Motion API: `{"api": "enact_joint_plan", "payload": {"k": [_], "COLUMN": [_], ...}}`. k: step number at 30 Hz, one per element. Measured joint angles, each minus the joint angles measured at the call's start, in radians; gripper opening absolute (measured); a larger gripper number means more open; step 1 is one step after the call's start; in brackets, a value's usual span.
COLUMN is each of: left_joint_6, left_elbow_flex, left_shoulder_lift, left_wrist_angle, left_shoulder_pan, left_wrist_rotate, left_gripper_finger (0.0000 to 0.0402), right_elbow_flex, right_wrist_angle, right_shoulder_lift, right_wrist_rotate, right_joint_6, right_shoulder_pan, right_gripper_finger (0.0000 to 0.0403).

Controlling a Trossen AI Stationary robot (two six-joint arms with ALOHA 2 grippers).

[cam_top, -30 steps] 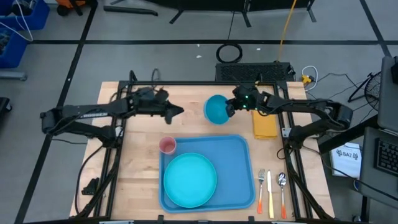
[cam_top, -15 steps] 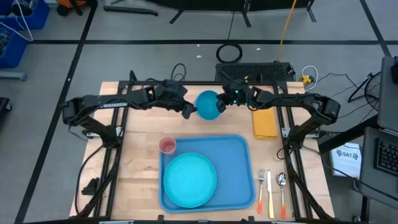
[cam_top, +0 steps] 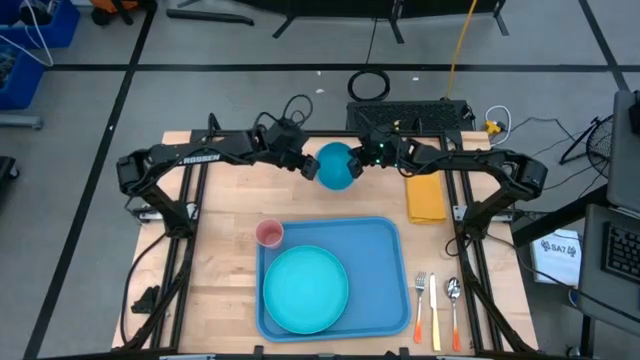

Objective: Set up tray
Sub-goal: Put the blue bowl on top of the green plate on the serving tray

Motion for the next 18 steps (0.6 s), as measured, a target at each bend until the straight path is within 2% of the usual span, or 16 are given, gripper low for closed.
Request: {"api": "enact_joint_plan", "payload": {"k": [10, 18], "left_joint_6": [-0.014, -0.024], "left_elbow_flex": [0.033, 0.033], "left_shoulder_lift": [0.096, 0.112], "left_wrist_angle": [-0.012, 0.012], "left_shoulder_pan": [0.007, 0.012], "left_wrist_rotate": [-0.017, -0.164], "left_gripper_finger": [0.0130, 0.0129], "right_elbow_flex": [-0.003, 0.042], "right_wrist_angle": [0.003, 0.003], "right_shoulder_lift": [0.001, 0.000], "right_wrist_rotate": [0.001, -0.011], "right_joint_6": [0.014, 0.028], "right_shoulder_pan": [-0.001, 0.016], "right_gripper_finger": [0.0000, 0.0000]}}
